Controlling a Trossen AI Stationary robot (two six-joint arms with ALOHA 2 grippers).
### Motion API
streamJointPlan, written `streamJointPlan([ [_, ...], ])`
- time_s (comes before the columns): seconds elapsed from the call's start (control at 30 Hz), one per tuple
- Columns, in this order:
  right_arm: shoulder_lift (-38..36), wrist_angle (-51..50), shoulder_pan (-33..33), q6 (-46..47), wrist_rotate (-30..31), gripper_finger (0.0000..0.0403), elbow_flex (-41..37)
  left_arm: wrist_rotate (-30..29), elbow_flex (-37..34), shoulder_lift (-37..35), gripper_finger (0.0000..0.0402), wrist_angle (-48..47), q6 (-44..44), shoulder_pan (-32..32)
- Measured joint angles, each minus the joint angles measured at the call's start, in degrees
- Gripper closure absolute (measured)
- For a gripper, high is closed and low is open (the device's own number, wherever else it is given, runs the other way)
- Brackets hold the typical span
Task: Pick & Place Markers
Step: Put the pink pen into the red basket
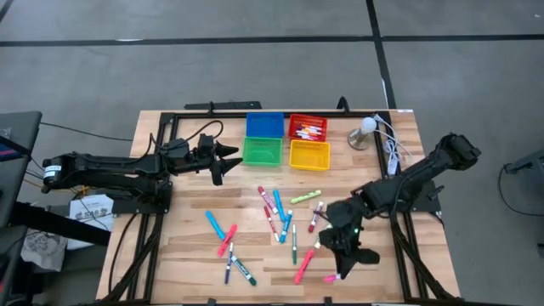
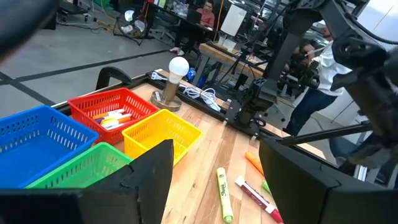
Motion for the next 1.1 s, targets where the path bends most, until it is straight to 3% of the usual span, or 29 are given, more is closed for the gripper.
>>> streamJointPlan([
  [0.17,0.02,8.64,-2.52,4.66,-5.59,0.0371,0.00,0.00,0.00,0.00,0.0165,0.09,0.00,0.00],
  [0.43,0.10,8.30,-3.50,5.38,-5.50,0.0379,0.01,0.00,0.00,0.00,0.0165,0.24,0.00,0.00],
  [0.57,0.12,-0.44,-3.77,3.01,1.04,0.0374,0.04,0.00,0.00,0.00,0.0165,0.26,0.00,0.01],
  [0.77,0.13,-15.20,-4.72,-4.98,16.74,0.0373,0.04,0.00,0.00,0.00,0.0165,0.41,0.01,0.00],
  [1.1,0.13,-17.72,-15.64,-15.18,35.46,0.0370,0.04,0.00,0.00,0.00,0.0165,0.58,0.02,0.00],
])
